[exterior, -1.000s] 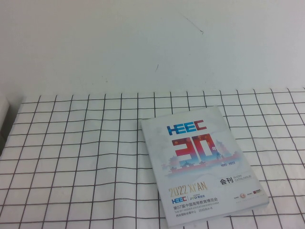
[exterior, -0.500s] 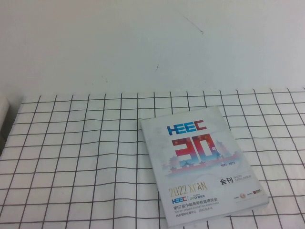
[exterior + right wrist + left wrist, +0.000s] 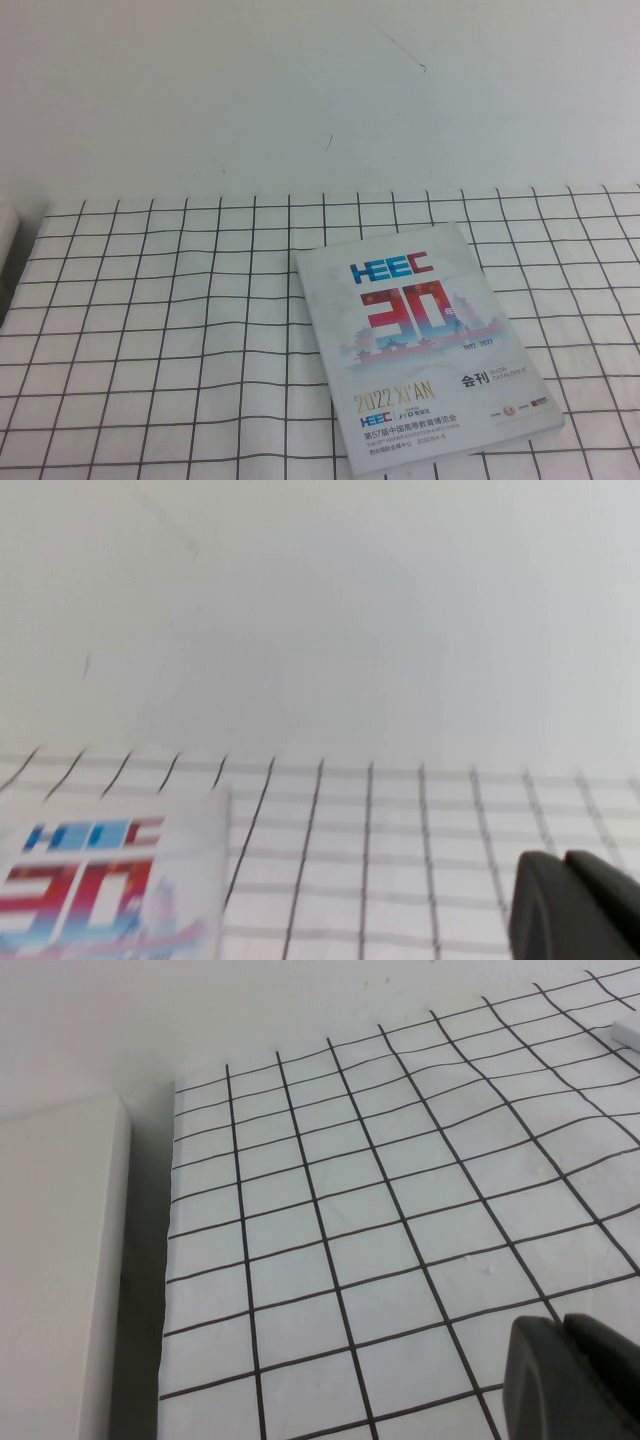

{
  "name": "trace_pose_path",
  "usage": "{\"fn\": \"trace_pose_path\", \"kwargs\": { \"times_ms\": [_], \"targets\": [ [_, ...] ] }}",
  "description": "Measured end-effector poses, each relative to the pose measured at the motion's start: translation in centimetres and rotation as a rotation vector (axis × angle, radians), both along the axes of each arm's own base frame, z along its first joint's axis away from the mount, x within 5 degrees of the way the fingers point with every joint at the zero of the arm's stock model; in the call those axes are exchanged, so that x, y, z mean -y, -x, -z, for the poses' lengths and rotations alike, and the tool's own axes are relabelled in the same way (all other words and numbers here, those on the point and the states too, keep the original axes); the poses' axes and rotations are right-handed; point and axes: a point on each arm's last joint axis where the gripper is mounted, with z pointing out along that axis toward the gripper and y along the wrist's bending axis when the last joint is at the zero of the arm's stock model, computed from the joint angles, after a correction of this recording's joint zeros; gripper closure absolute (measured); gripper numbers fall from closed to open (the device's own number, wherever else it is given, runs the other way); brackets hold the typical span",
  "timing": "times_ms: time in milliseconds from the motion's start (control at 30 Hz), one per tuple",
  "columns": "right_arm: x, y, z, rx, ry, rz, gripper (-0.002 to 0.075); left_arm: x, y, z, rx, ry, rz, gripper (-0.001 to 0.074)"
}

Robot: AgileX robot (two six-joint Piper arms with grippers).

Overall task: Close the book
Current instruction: 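Close the open booklet and leave it lying on the table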

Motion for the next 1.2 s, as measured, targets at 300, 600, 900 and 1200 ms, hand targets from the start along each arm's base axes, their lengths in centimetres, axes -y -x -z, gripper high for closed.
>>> {"fn": "trace_pose_path", "kwargs": {
  "times_ms": [300,600,900,1200],
  "targets": [
    [1.2,0.7,-1.9,0.222,0.055,0.133,0.0729,0.0,0.0,0.0,0.0,0.0,0.0,0.0738],
    [1.3,2.5,-1.3,0.216,0.148,0.182,0.0729,0.0,0.0,0.0,0.0,0.0,0.0,0.0738],
    [1.3,2.6,1.7,-0.114,0.132,0.189,0.0729,0.0,0.0,0.0,0.0,0.0,0.0,0.0738],
    [1.2,2.9,2.7,-0.234,0.144,0.157,0.0729,0.0,0.0,0.0,0.0,0.0,0.0,0.0738]
  ]
}}
